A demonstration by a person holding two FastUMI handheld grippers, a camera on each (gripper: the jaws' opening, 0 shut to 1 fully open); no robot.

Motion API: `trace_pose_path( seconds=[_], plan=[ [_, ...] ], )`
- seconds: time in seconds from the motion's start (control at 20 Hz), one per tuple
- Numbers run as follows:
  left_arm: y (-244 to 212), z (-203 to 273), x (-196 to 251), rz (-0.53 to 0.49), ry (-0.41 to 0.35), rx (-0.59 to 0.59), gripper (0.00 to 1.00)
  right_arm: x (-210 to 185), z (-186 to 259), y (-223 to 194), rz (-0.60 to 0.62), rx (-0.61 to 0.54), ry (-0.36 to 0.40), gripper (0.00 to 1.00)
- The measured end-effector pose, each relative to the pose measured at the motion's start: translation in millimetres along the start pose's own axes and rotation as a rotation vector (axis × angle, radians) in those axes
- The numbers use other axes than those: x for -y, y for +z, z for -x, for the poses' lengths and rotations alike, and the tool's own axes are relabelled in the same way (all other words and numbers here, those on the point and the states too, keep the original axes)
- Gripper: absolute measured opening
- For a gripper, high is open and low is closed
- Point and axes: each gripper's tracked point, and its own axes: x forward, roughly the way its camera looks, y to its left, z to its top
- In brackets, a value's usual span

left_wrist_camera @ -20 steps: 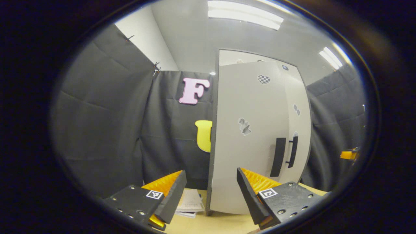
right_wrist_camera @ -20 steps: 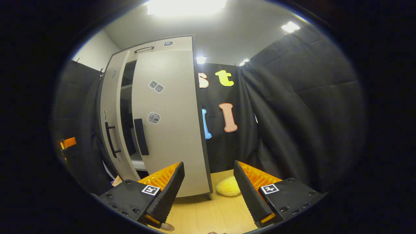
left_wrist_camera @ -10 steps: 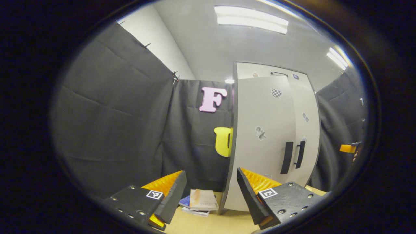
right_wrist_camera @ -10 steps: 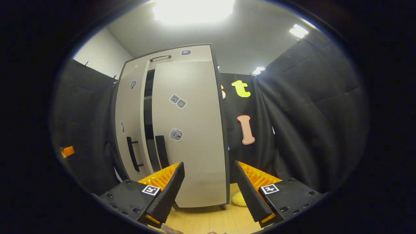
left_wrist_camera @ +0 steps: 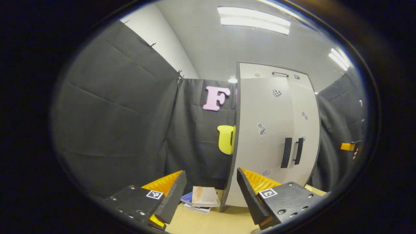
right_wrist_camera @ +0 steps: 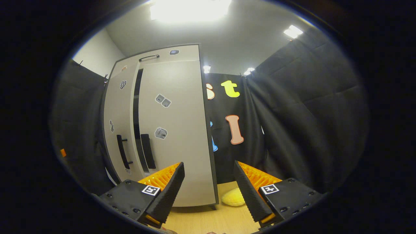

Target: Grasp the bottle in the cabinet with the left hand and place it on the coaster, then close the right door with the right hand and the left door with the left hand.

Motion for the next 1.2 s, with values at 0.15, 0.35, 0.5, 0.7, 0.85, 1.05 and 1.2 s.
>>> trace_pose_path(
  seconds=[0.15, 0.35, 0.5, 0.7, 0.85, 1.05, 1.2],
  plan=[
    [-11.8, -2.8, 7.3, 0.018, -0.013, -0.018, 0.90, 2.8, 2.5, -1.1, 0.024, -0.003, 0.006, 0.96],
    [-19.7, -6.8, 9.0, -0.013, -0.024, -0.029, 0.96, 7.7, -5.0, -8.8, 0.047, -0.017, 0.003, 0.96],
    [-22.7, -12.4, 23.4, -0.026, -0.075, -0.026, 0.91, 7.0, -9.2, -10.3, 0.044, -0.025, 0.014, 0.96],
    [-20.5, -7.4, 51.8, -0.061, -0.082, -0.025, 0.91, 5.5, -8.5, -20.8, 0.041, -0.049, 0.037, 0.96],
    [-29.1, -1.9, 68.1, -0.072, -0.093, -0.042, 0.97, 10.0, -12.2, -26.2, 0.042, -0.056, 0.040, 0.96],
    [-27.8, -6.4, 78.2, -0.048, -0.102, -0.062, 0.96, 14.7, -24.7, -33.1, 0.040, -0.095, 0.044, 0.96],
    [-21.5, -9.6, 84.5, -0.048, -0.103, -0.062, 0.97, 19.6, -36.8, -34.0, 0.068, -0.083, 0.050, 0.96]
  ],
)
